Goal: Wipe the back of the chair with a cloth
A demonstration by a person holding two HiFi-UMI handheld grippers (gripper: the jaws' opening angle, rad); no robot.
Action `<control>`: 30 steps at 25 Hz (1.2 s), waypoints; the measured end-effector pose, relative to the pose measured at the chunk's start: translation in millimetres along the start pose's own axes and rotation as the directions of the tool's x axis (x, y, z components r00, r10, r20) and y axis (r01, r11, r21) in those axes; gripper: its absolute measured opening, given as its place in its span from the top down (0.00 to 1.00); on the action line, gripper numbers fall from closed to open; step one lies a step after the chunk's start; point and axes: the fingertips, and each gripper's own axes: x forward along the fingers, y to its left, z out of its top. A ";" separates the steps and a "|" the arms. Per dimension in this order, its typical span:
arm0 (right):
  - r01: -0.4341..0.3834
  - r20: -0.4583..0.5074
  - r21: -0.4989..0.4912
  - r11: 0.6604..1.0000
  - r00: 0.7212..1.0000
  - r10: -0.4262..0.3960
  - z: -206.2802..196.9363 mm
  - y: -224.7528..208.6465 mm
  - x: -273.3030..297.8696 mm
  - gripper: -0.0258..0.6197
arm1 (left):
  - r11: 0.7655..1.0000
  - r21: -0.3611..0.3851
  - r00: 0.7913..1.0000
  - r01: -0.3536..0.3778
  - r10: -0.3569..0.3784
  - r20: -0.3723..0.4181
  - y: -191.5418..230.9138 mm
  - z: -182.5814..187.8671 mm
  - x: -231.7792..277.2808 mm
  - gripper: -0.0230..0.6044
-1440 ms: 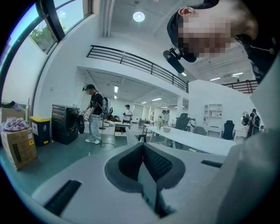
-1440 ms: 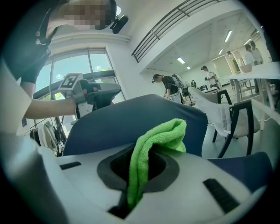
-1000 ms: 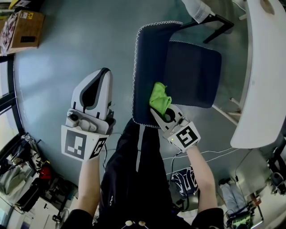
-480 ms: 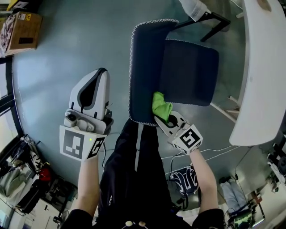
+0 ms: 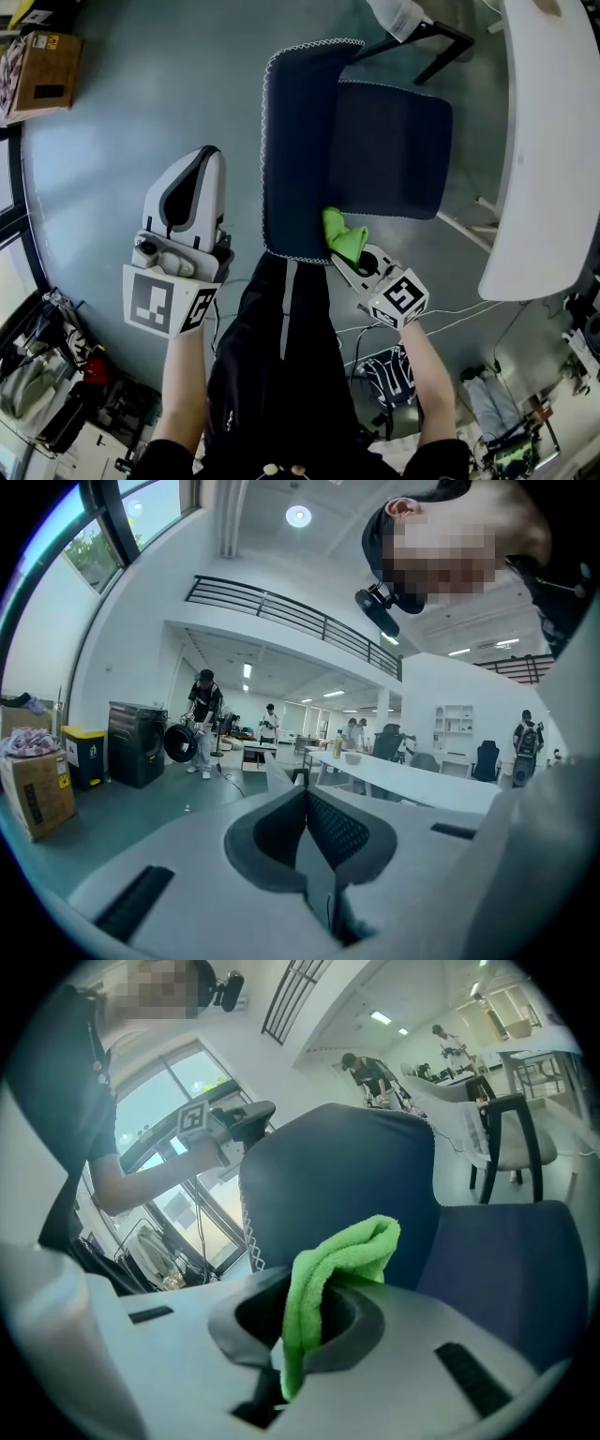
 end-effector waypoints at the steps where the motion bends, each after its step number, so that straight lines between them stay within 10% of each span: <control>1: 0.001 0.001 0.011 1.000 1.000 -0.001 -1.5 -0.7 -1.3 0.93 | 1.000 -0.001 1.000 0.000 0.000 -0.001 -0.1 -0.3 0.4 0.95; 13: 0.137 0.256 0.064 0.988 0.955 -0.149 89.1 -61.0 -10.0 0.93 | 0.999 -0.021 1.000 -0.024 0.024 -0.011 8.8 -7.3 -6.1 0.95; 18: 0.282 0.375 0.108 0.953 0.876 -0.302 136.8 -105.1 -7.9 0.93 | 0.999 -0.034 0.999 -0.030 0.029 -0.023 10.3 -12.2 -9.0 0.95; 24: 0.452 0.456 0.265 0.852 0.720 -0.523 157.4 -172.7 -7.6 0.93 | 0.998 -0.045 0.998 -0.035 0.033 -0.045 10.2 -18.3 -10.3 0.95; 30: 0.473 0.458 0.359 0.805 0.662 -0.594 170.4 -215.9 13.7 0.93 | 0.996 -0.086 0.999 -0.023 0.020 -0.044 15.1 -20.7 -11.9 0.95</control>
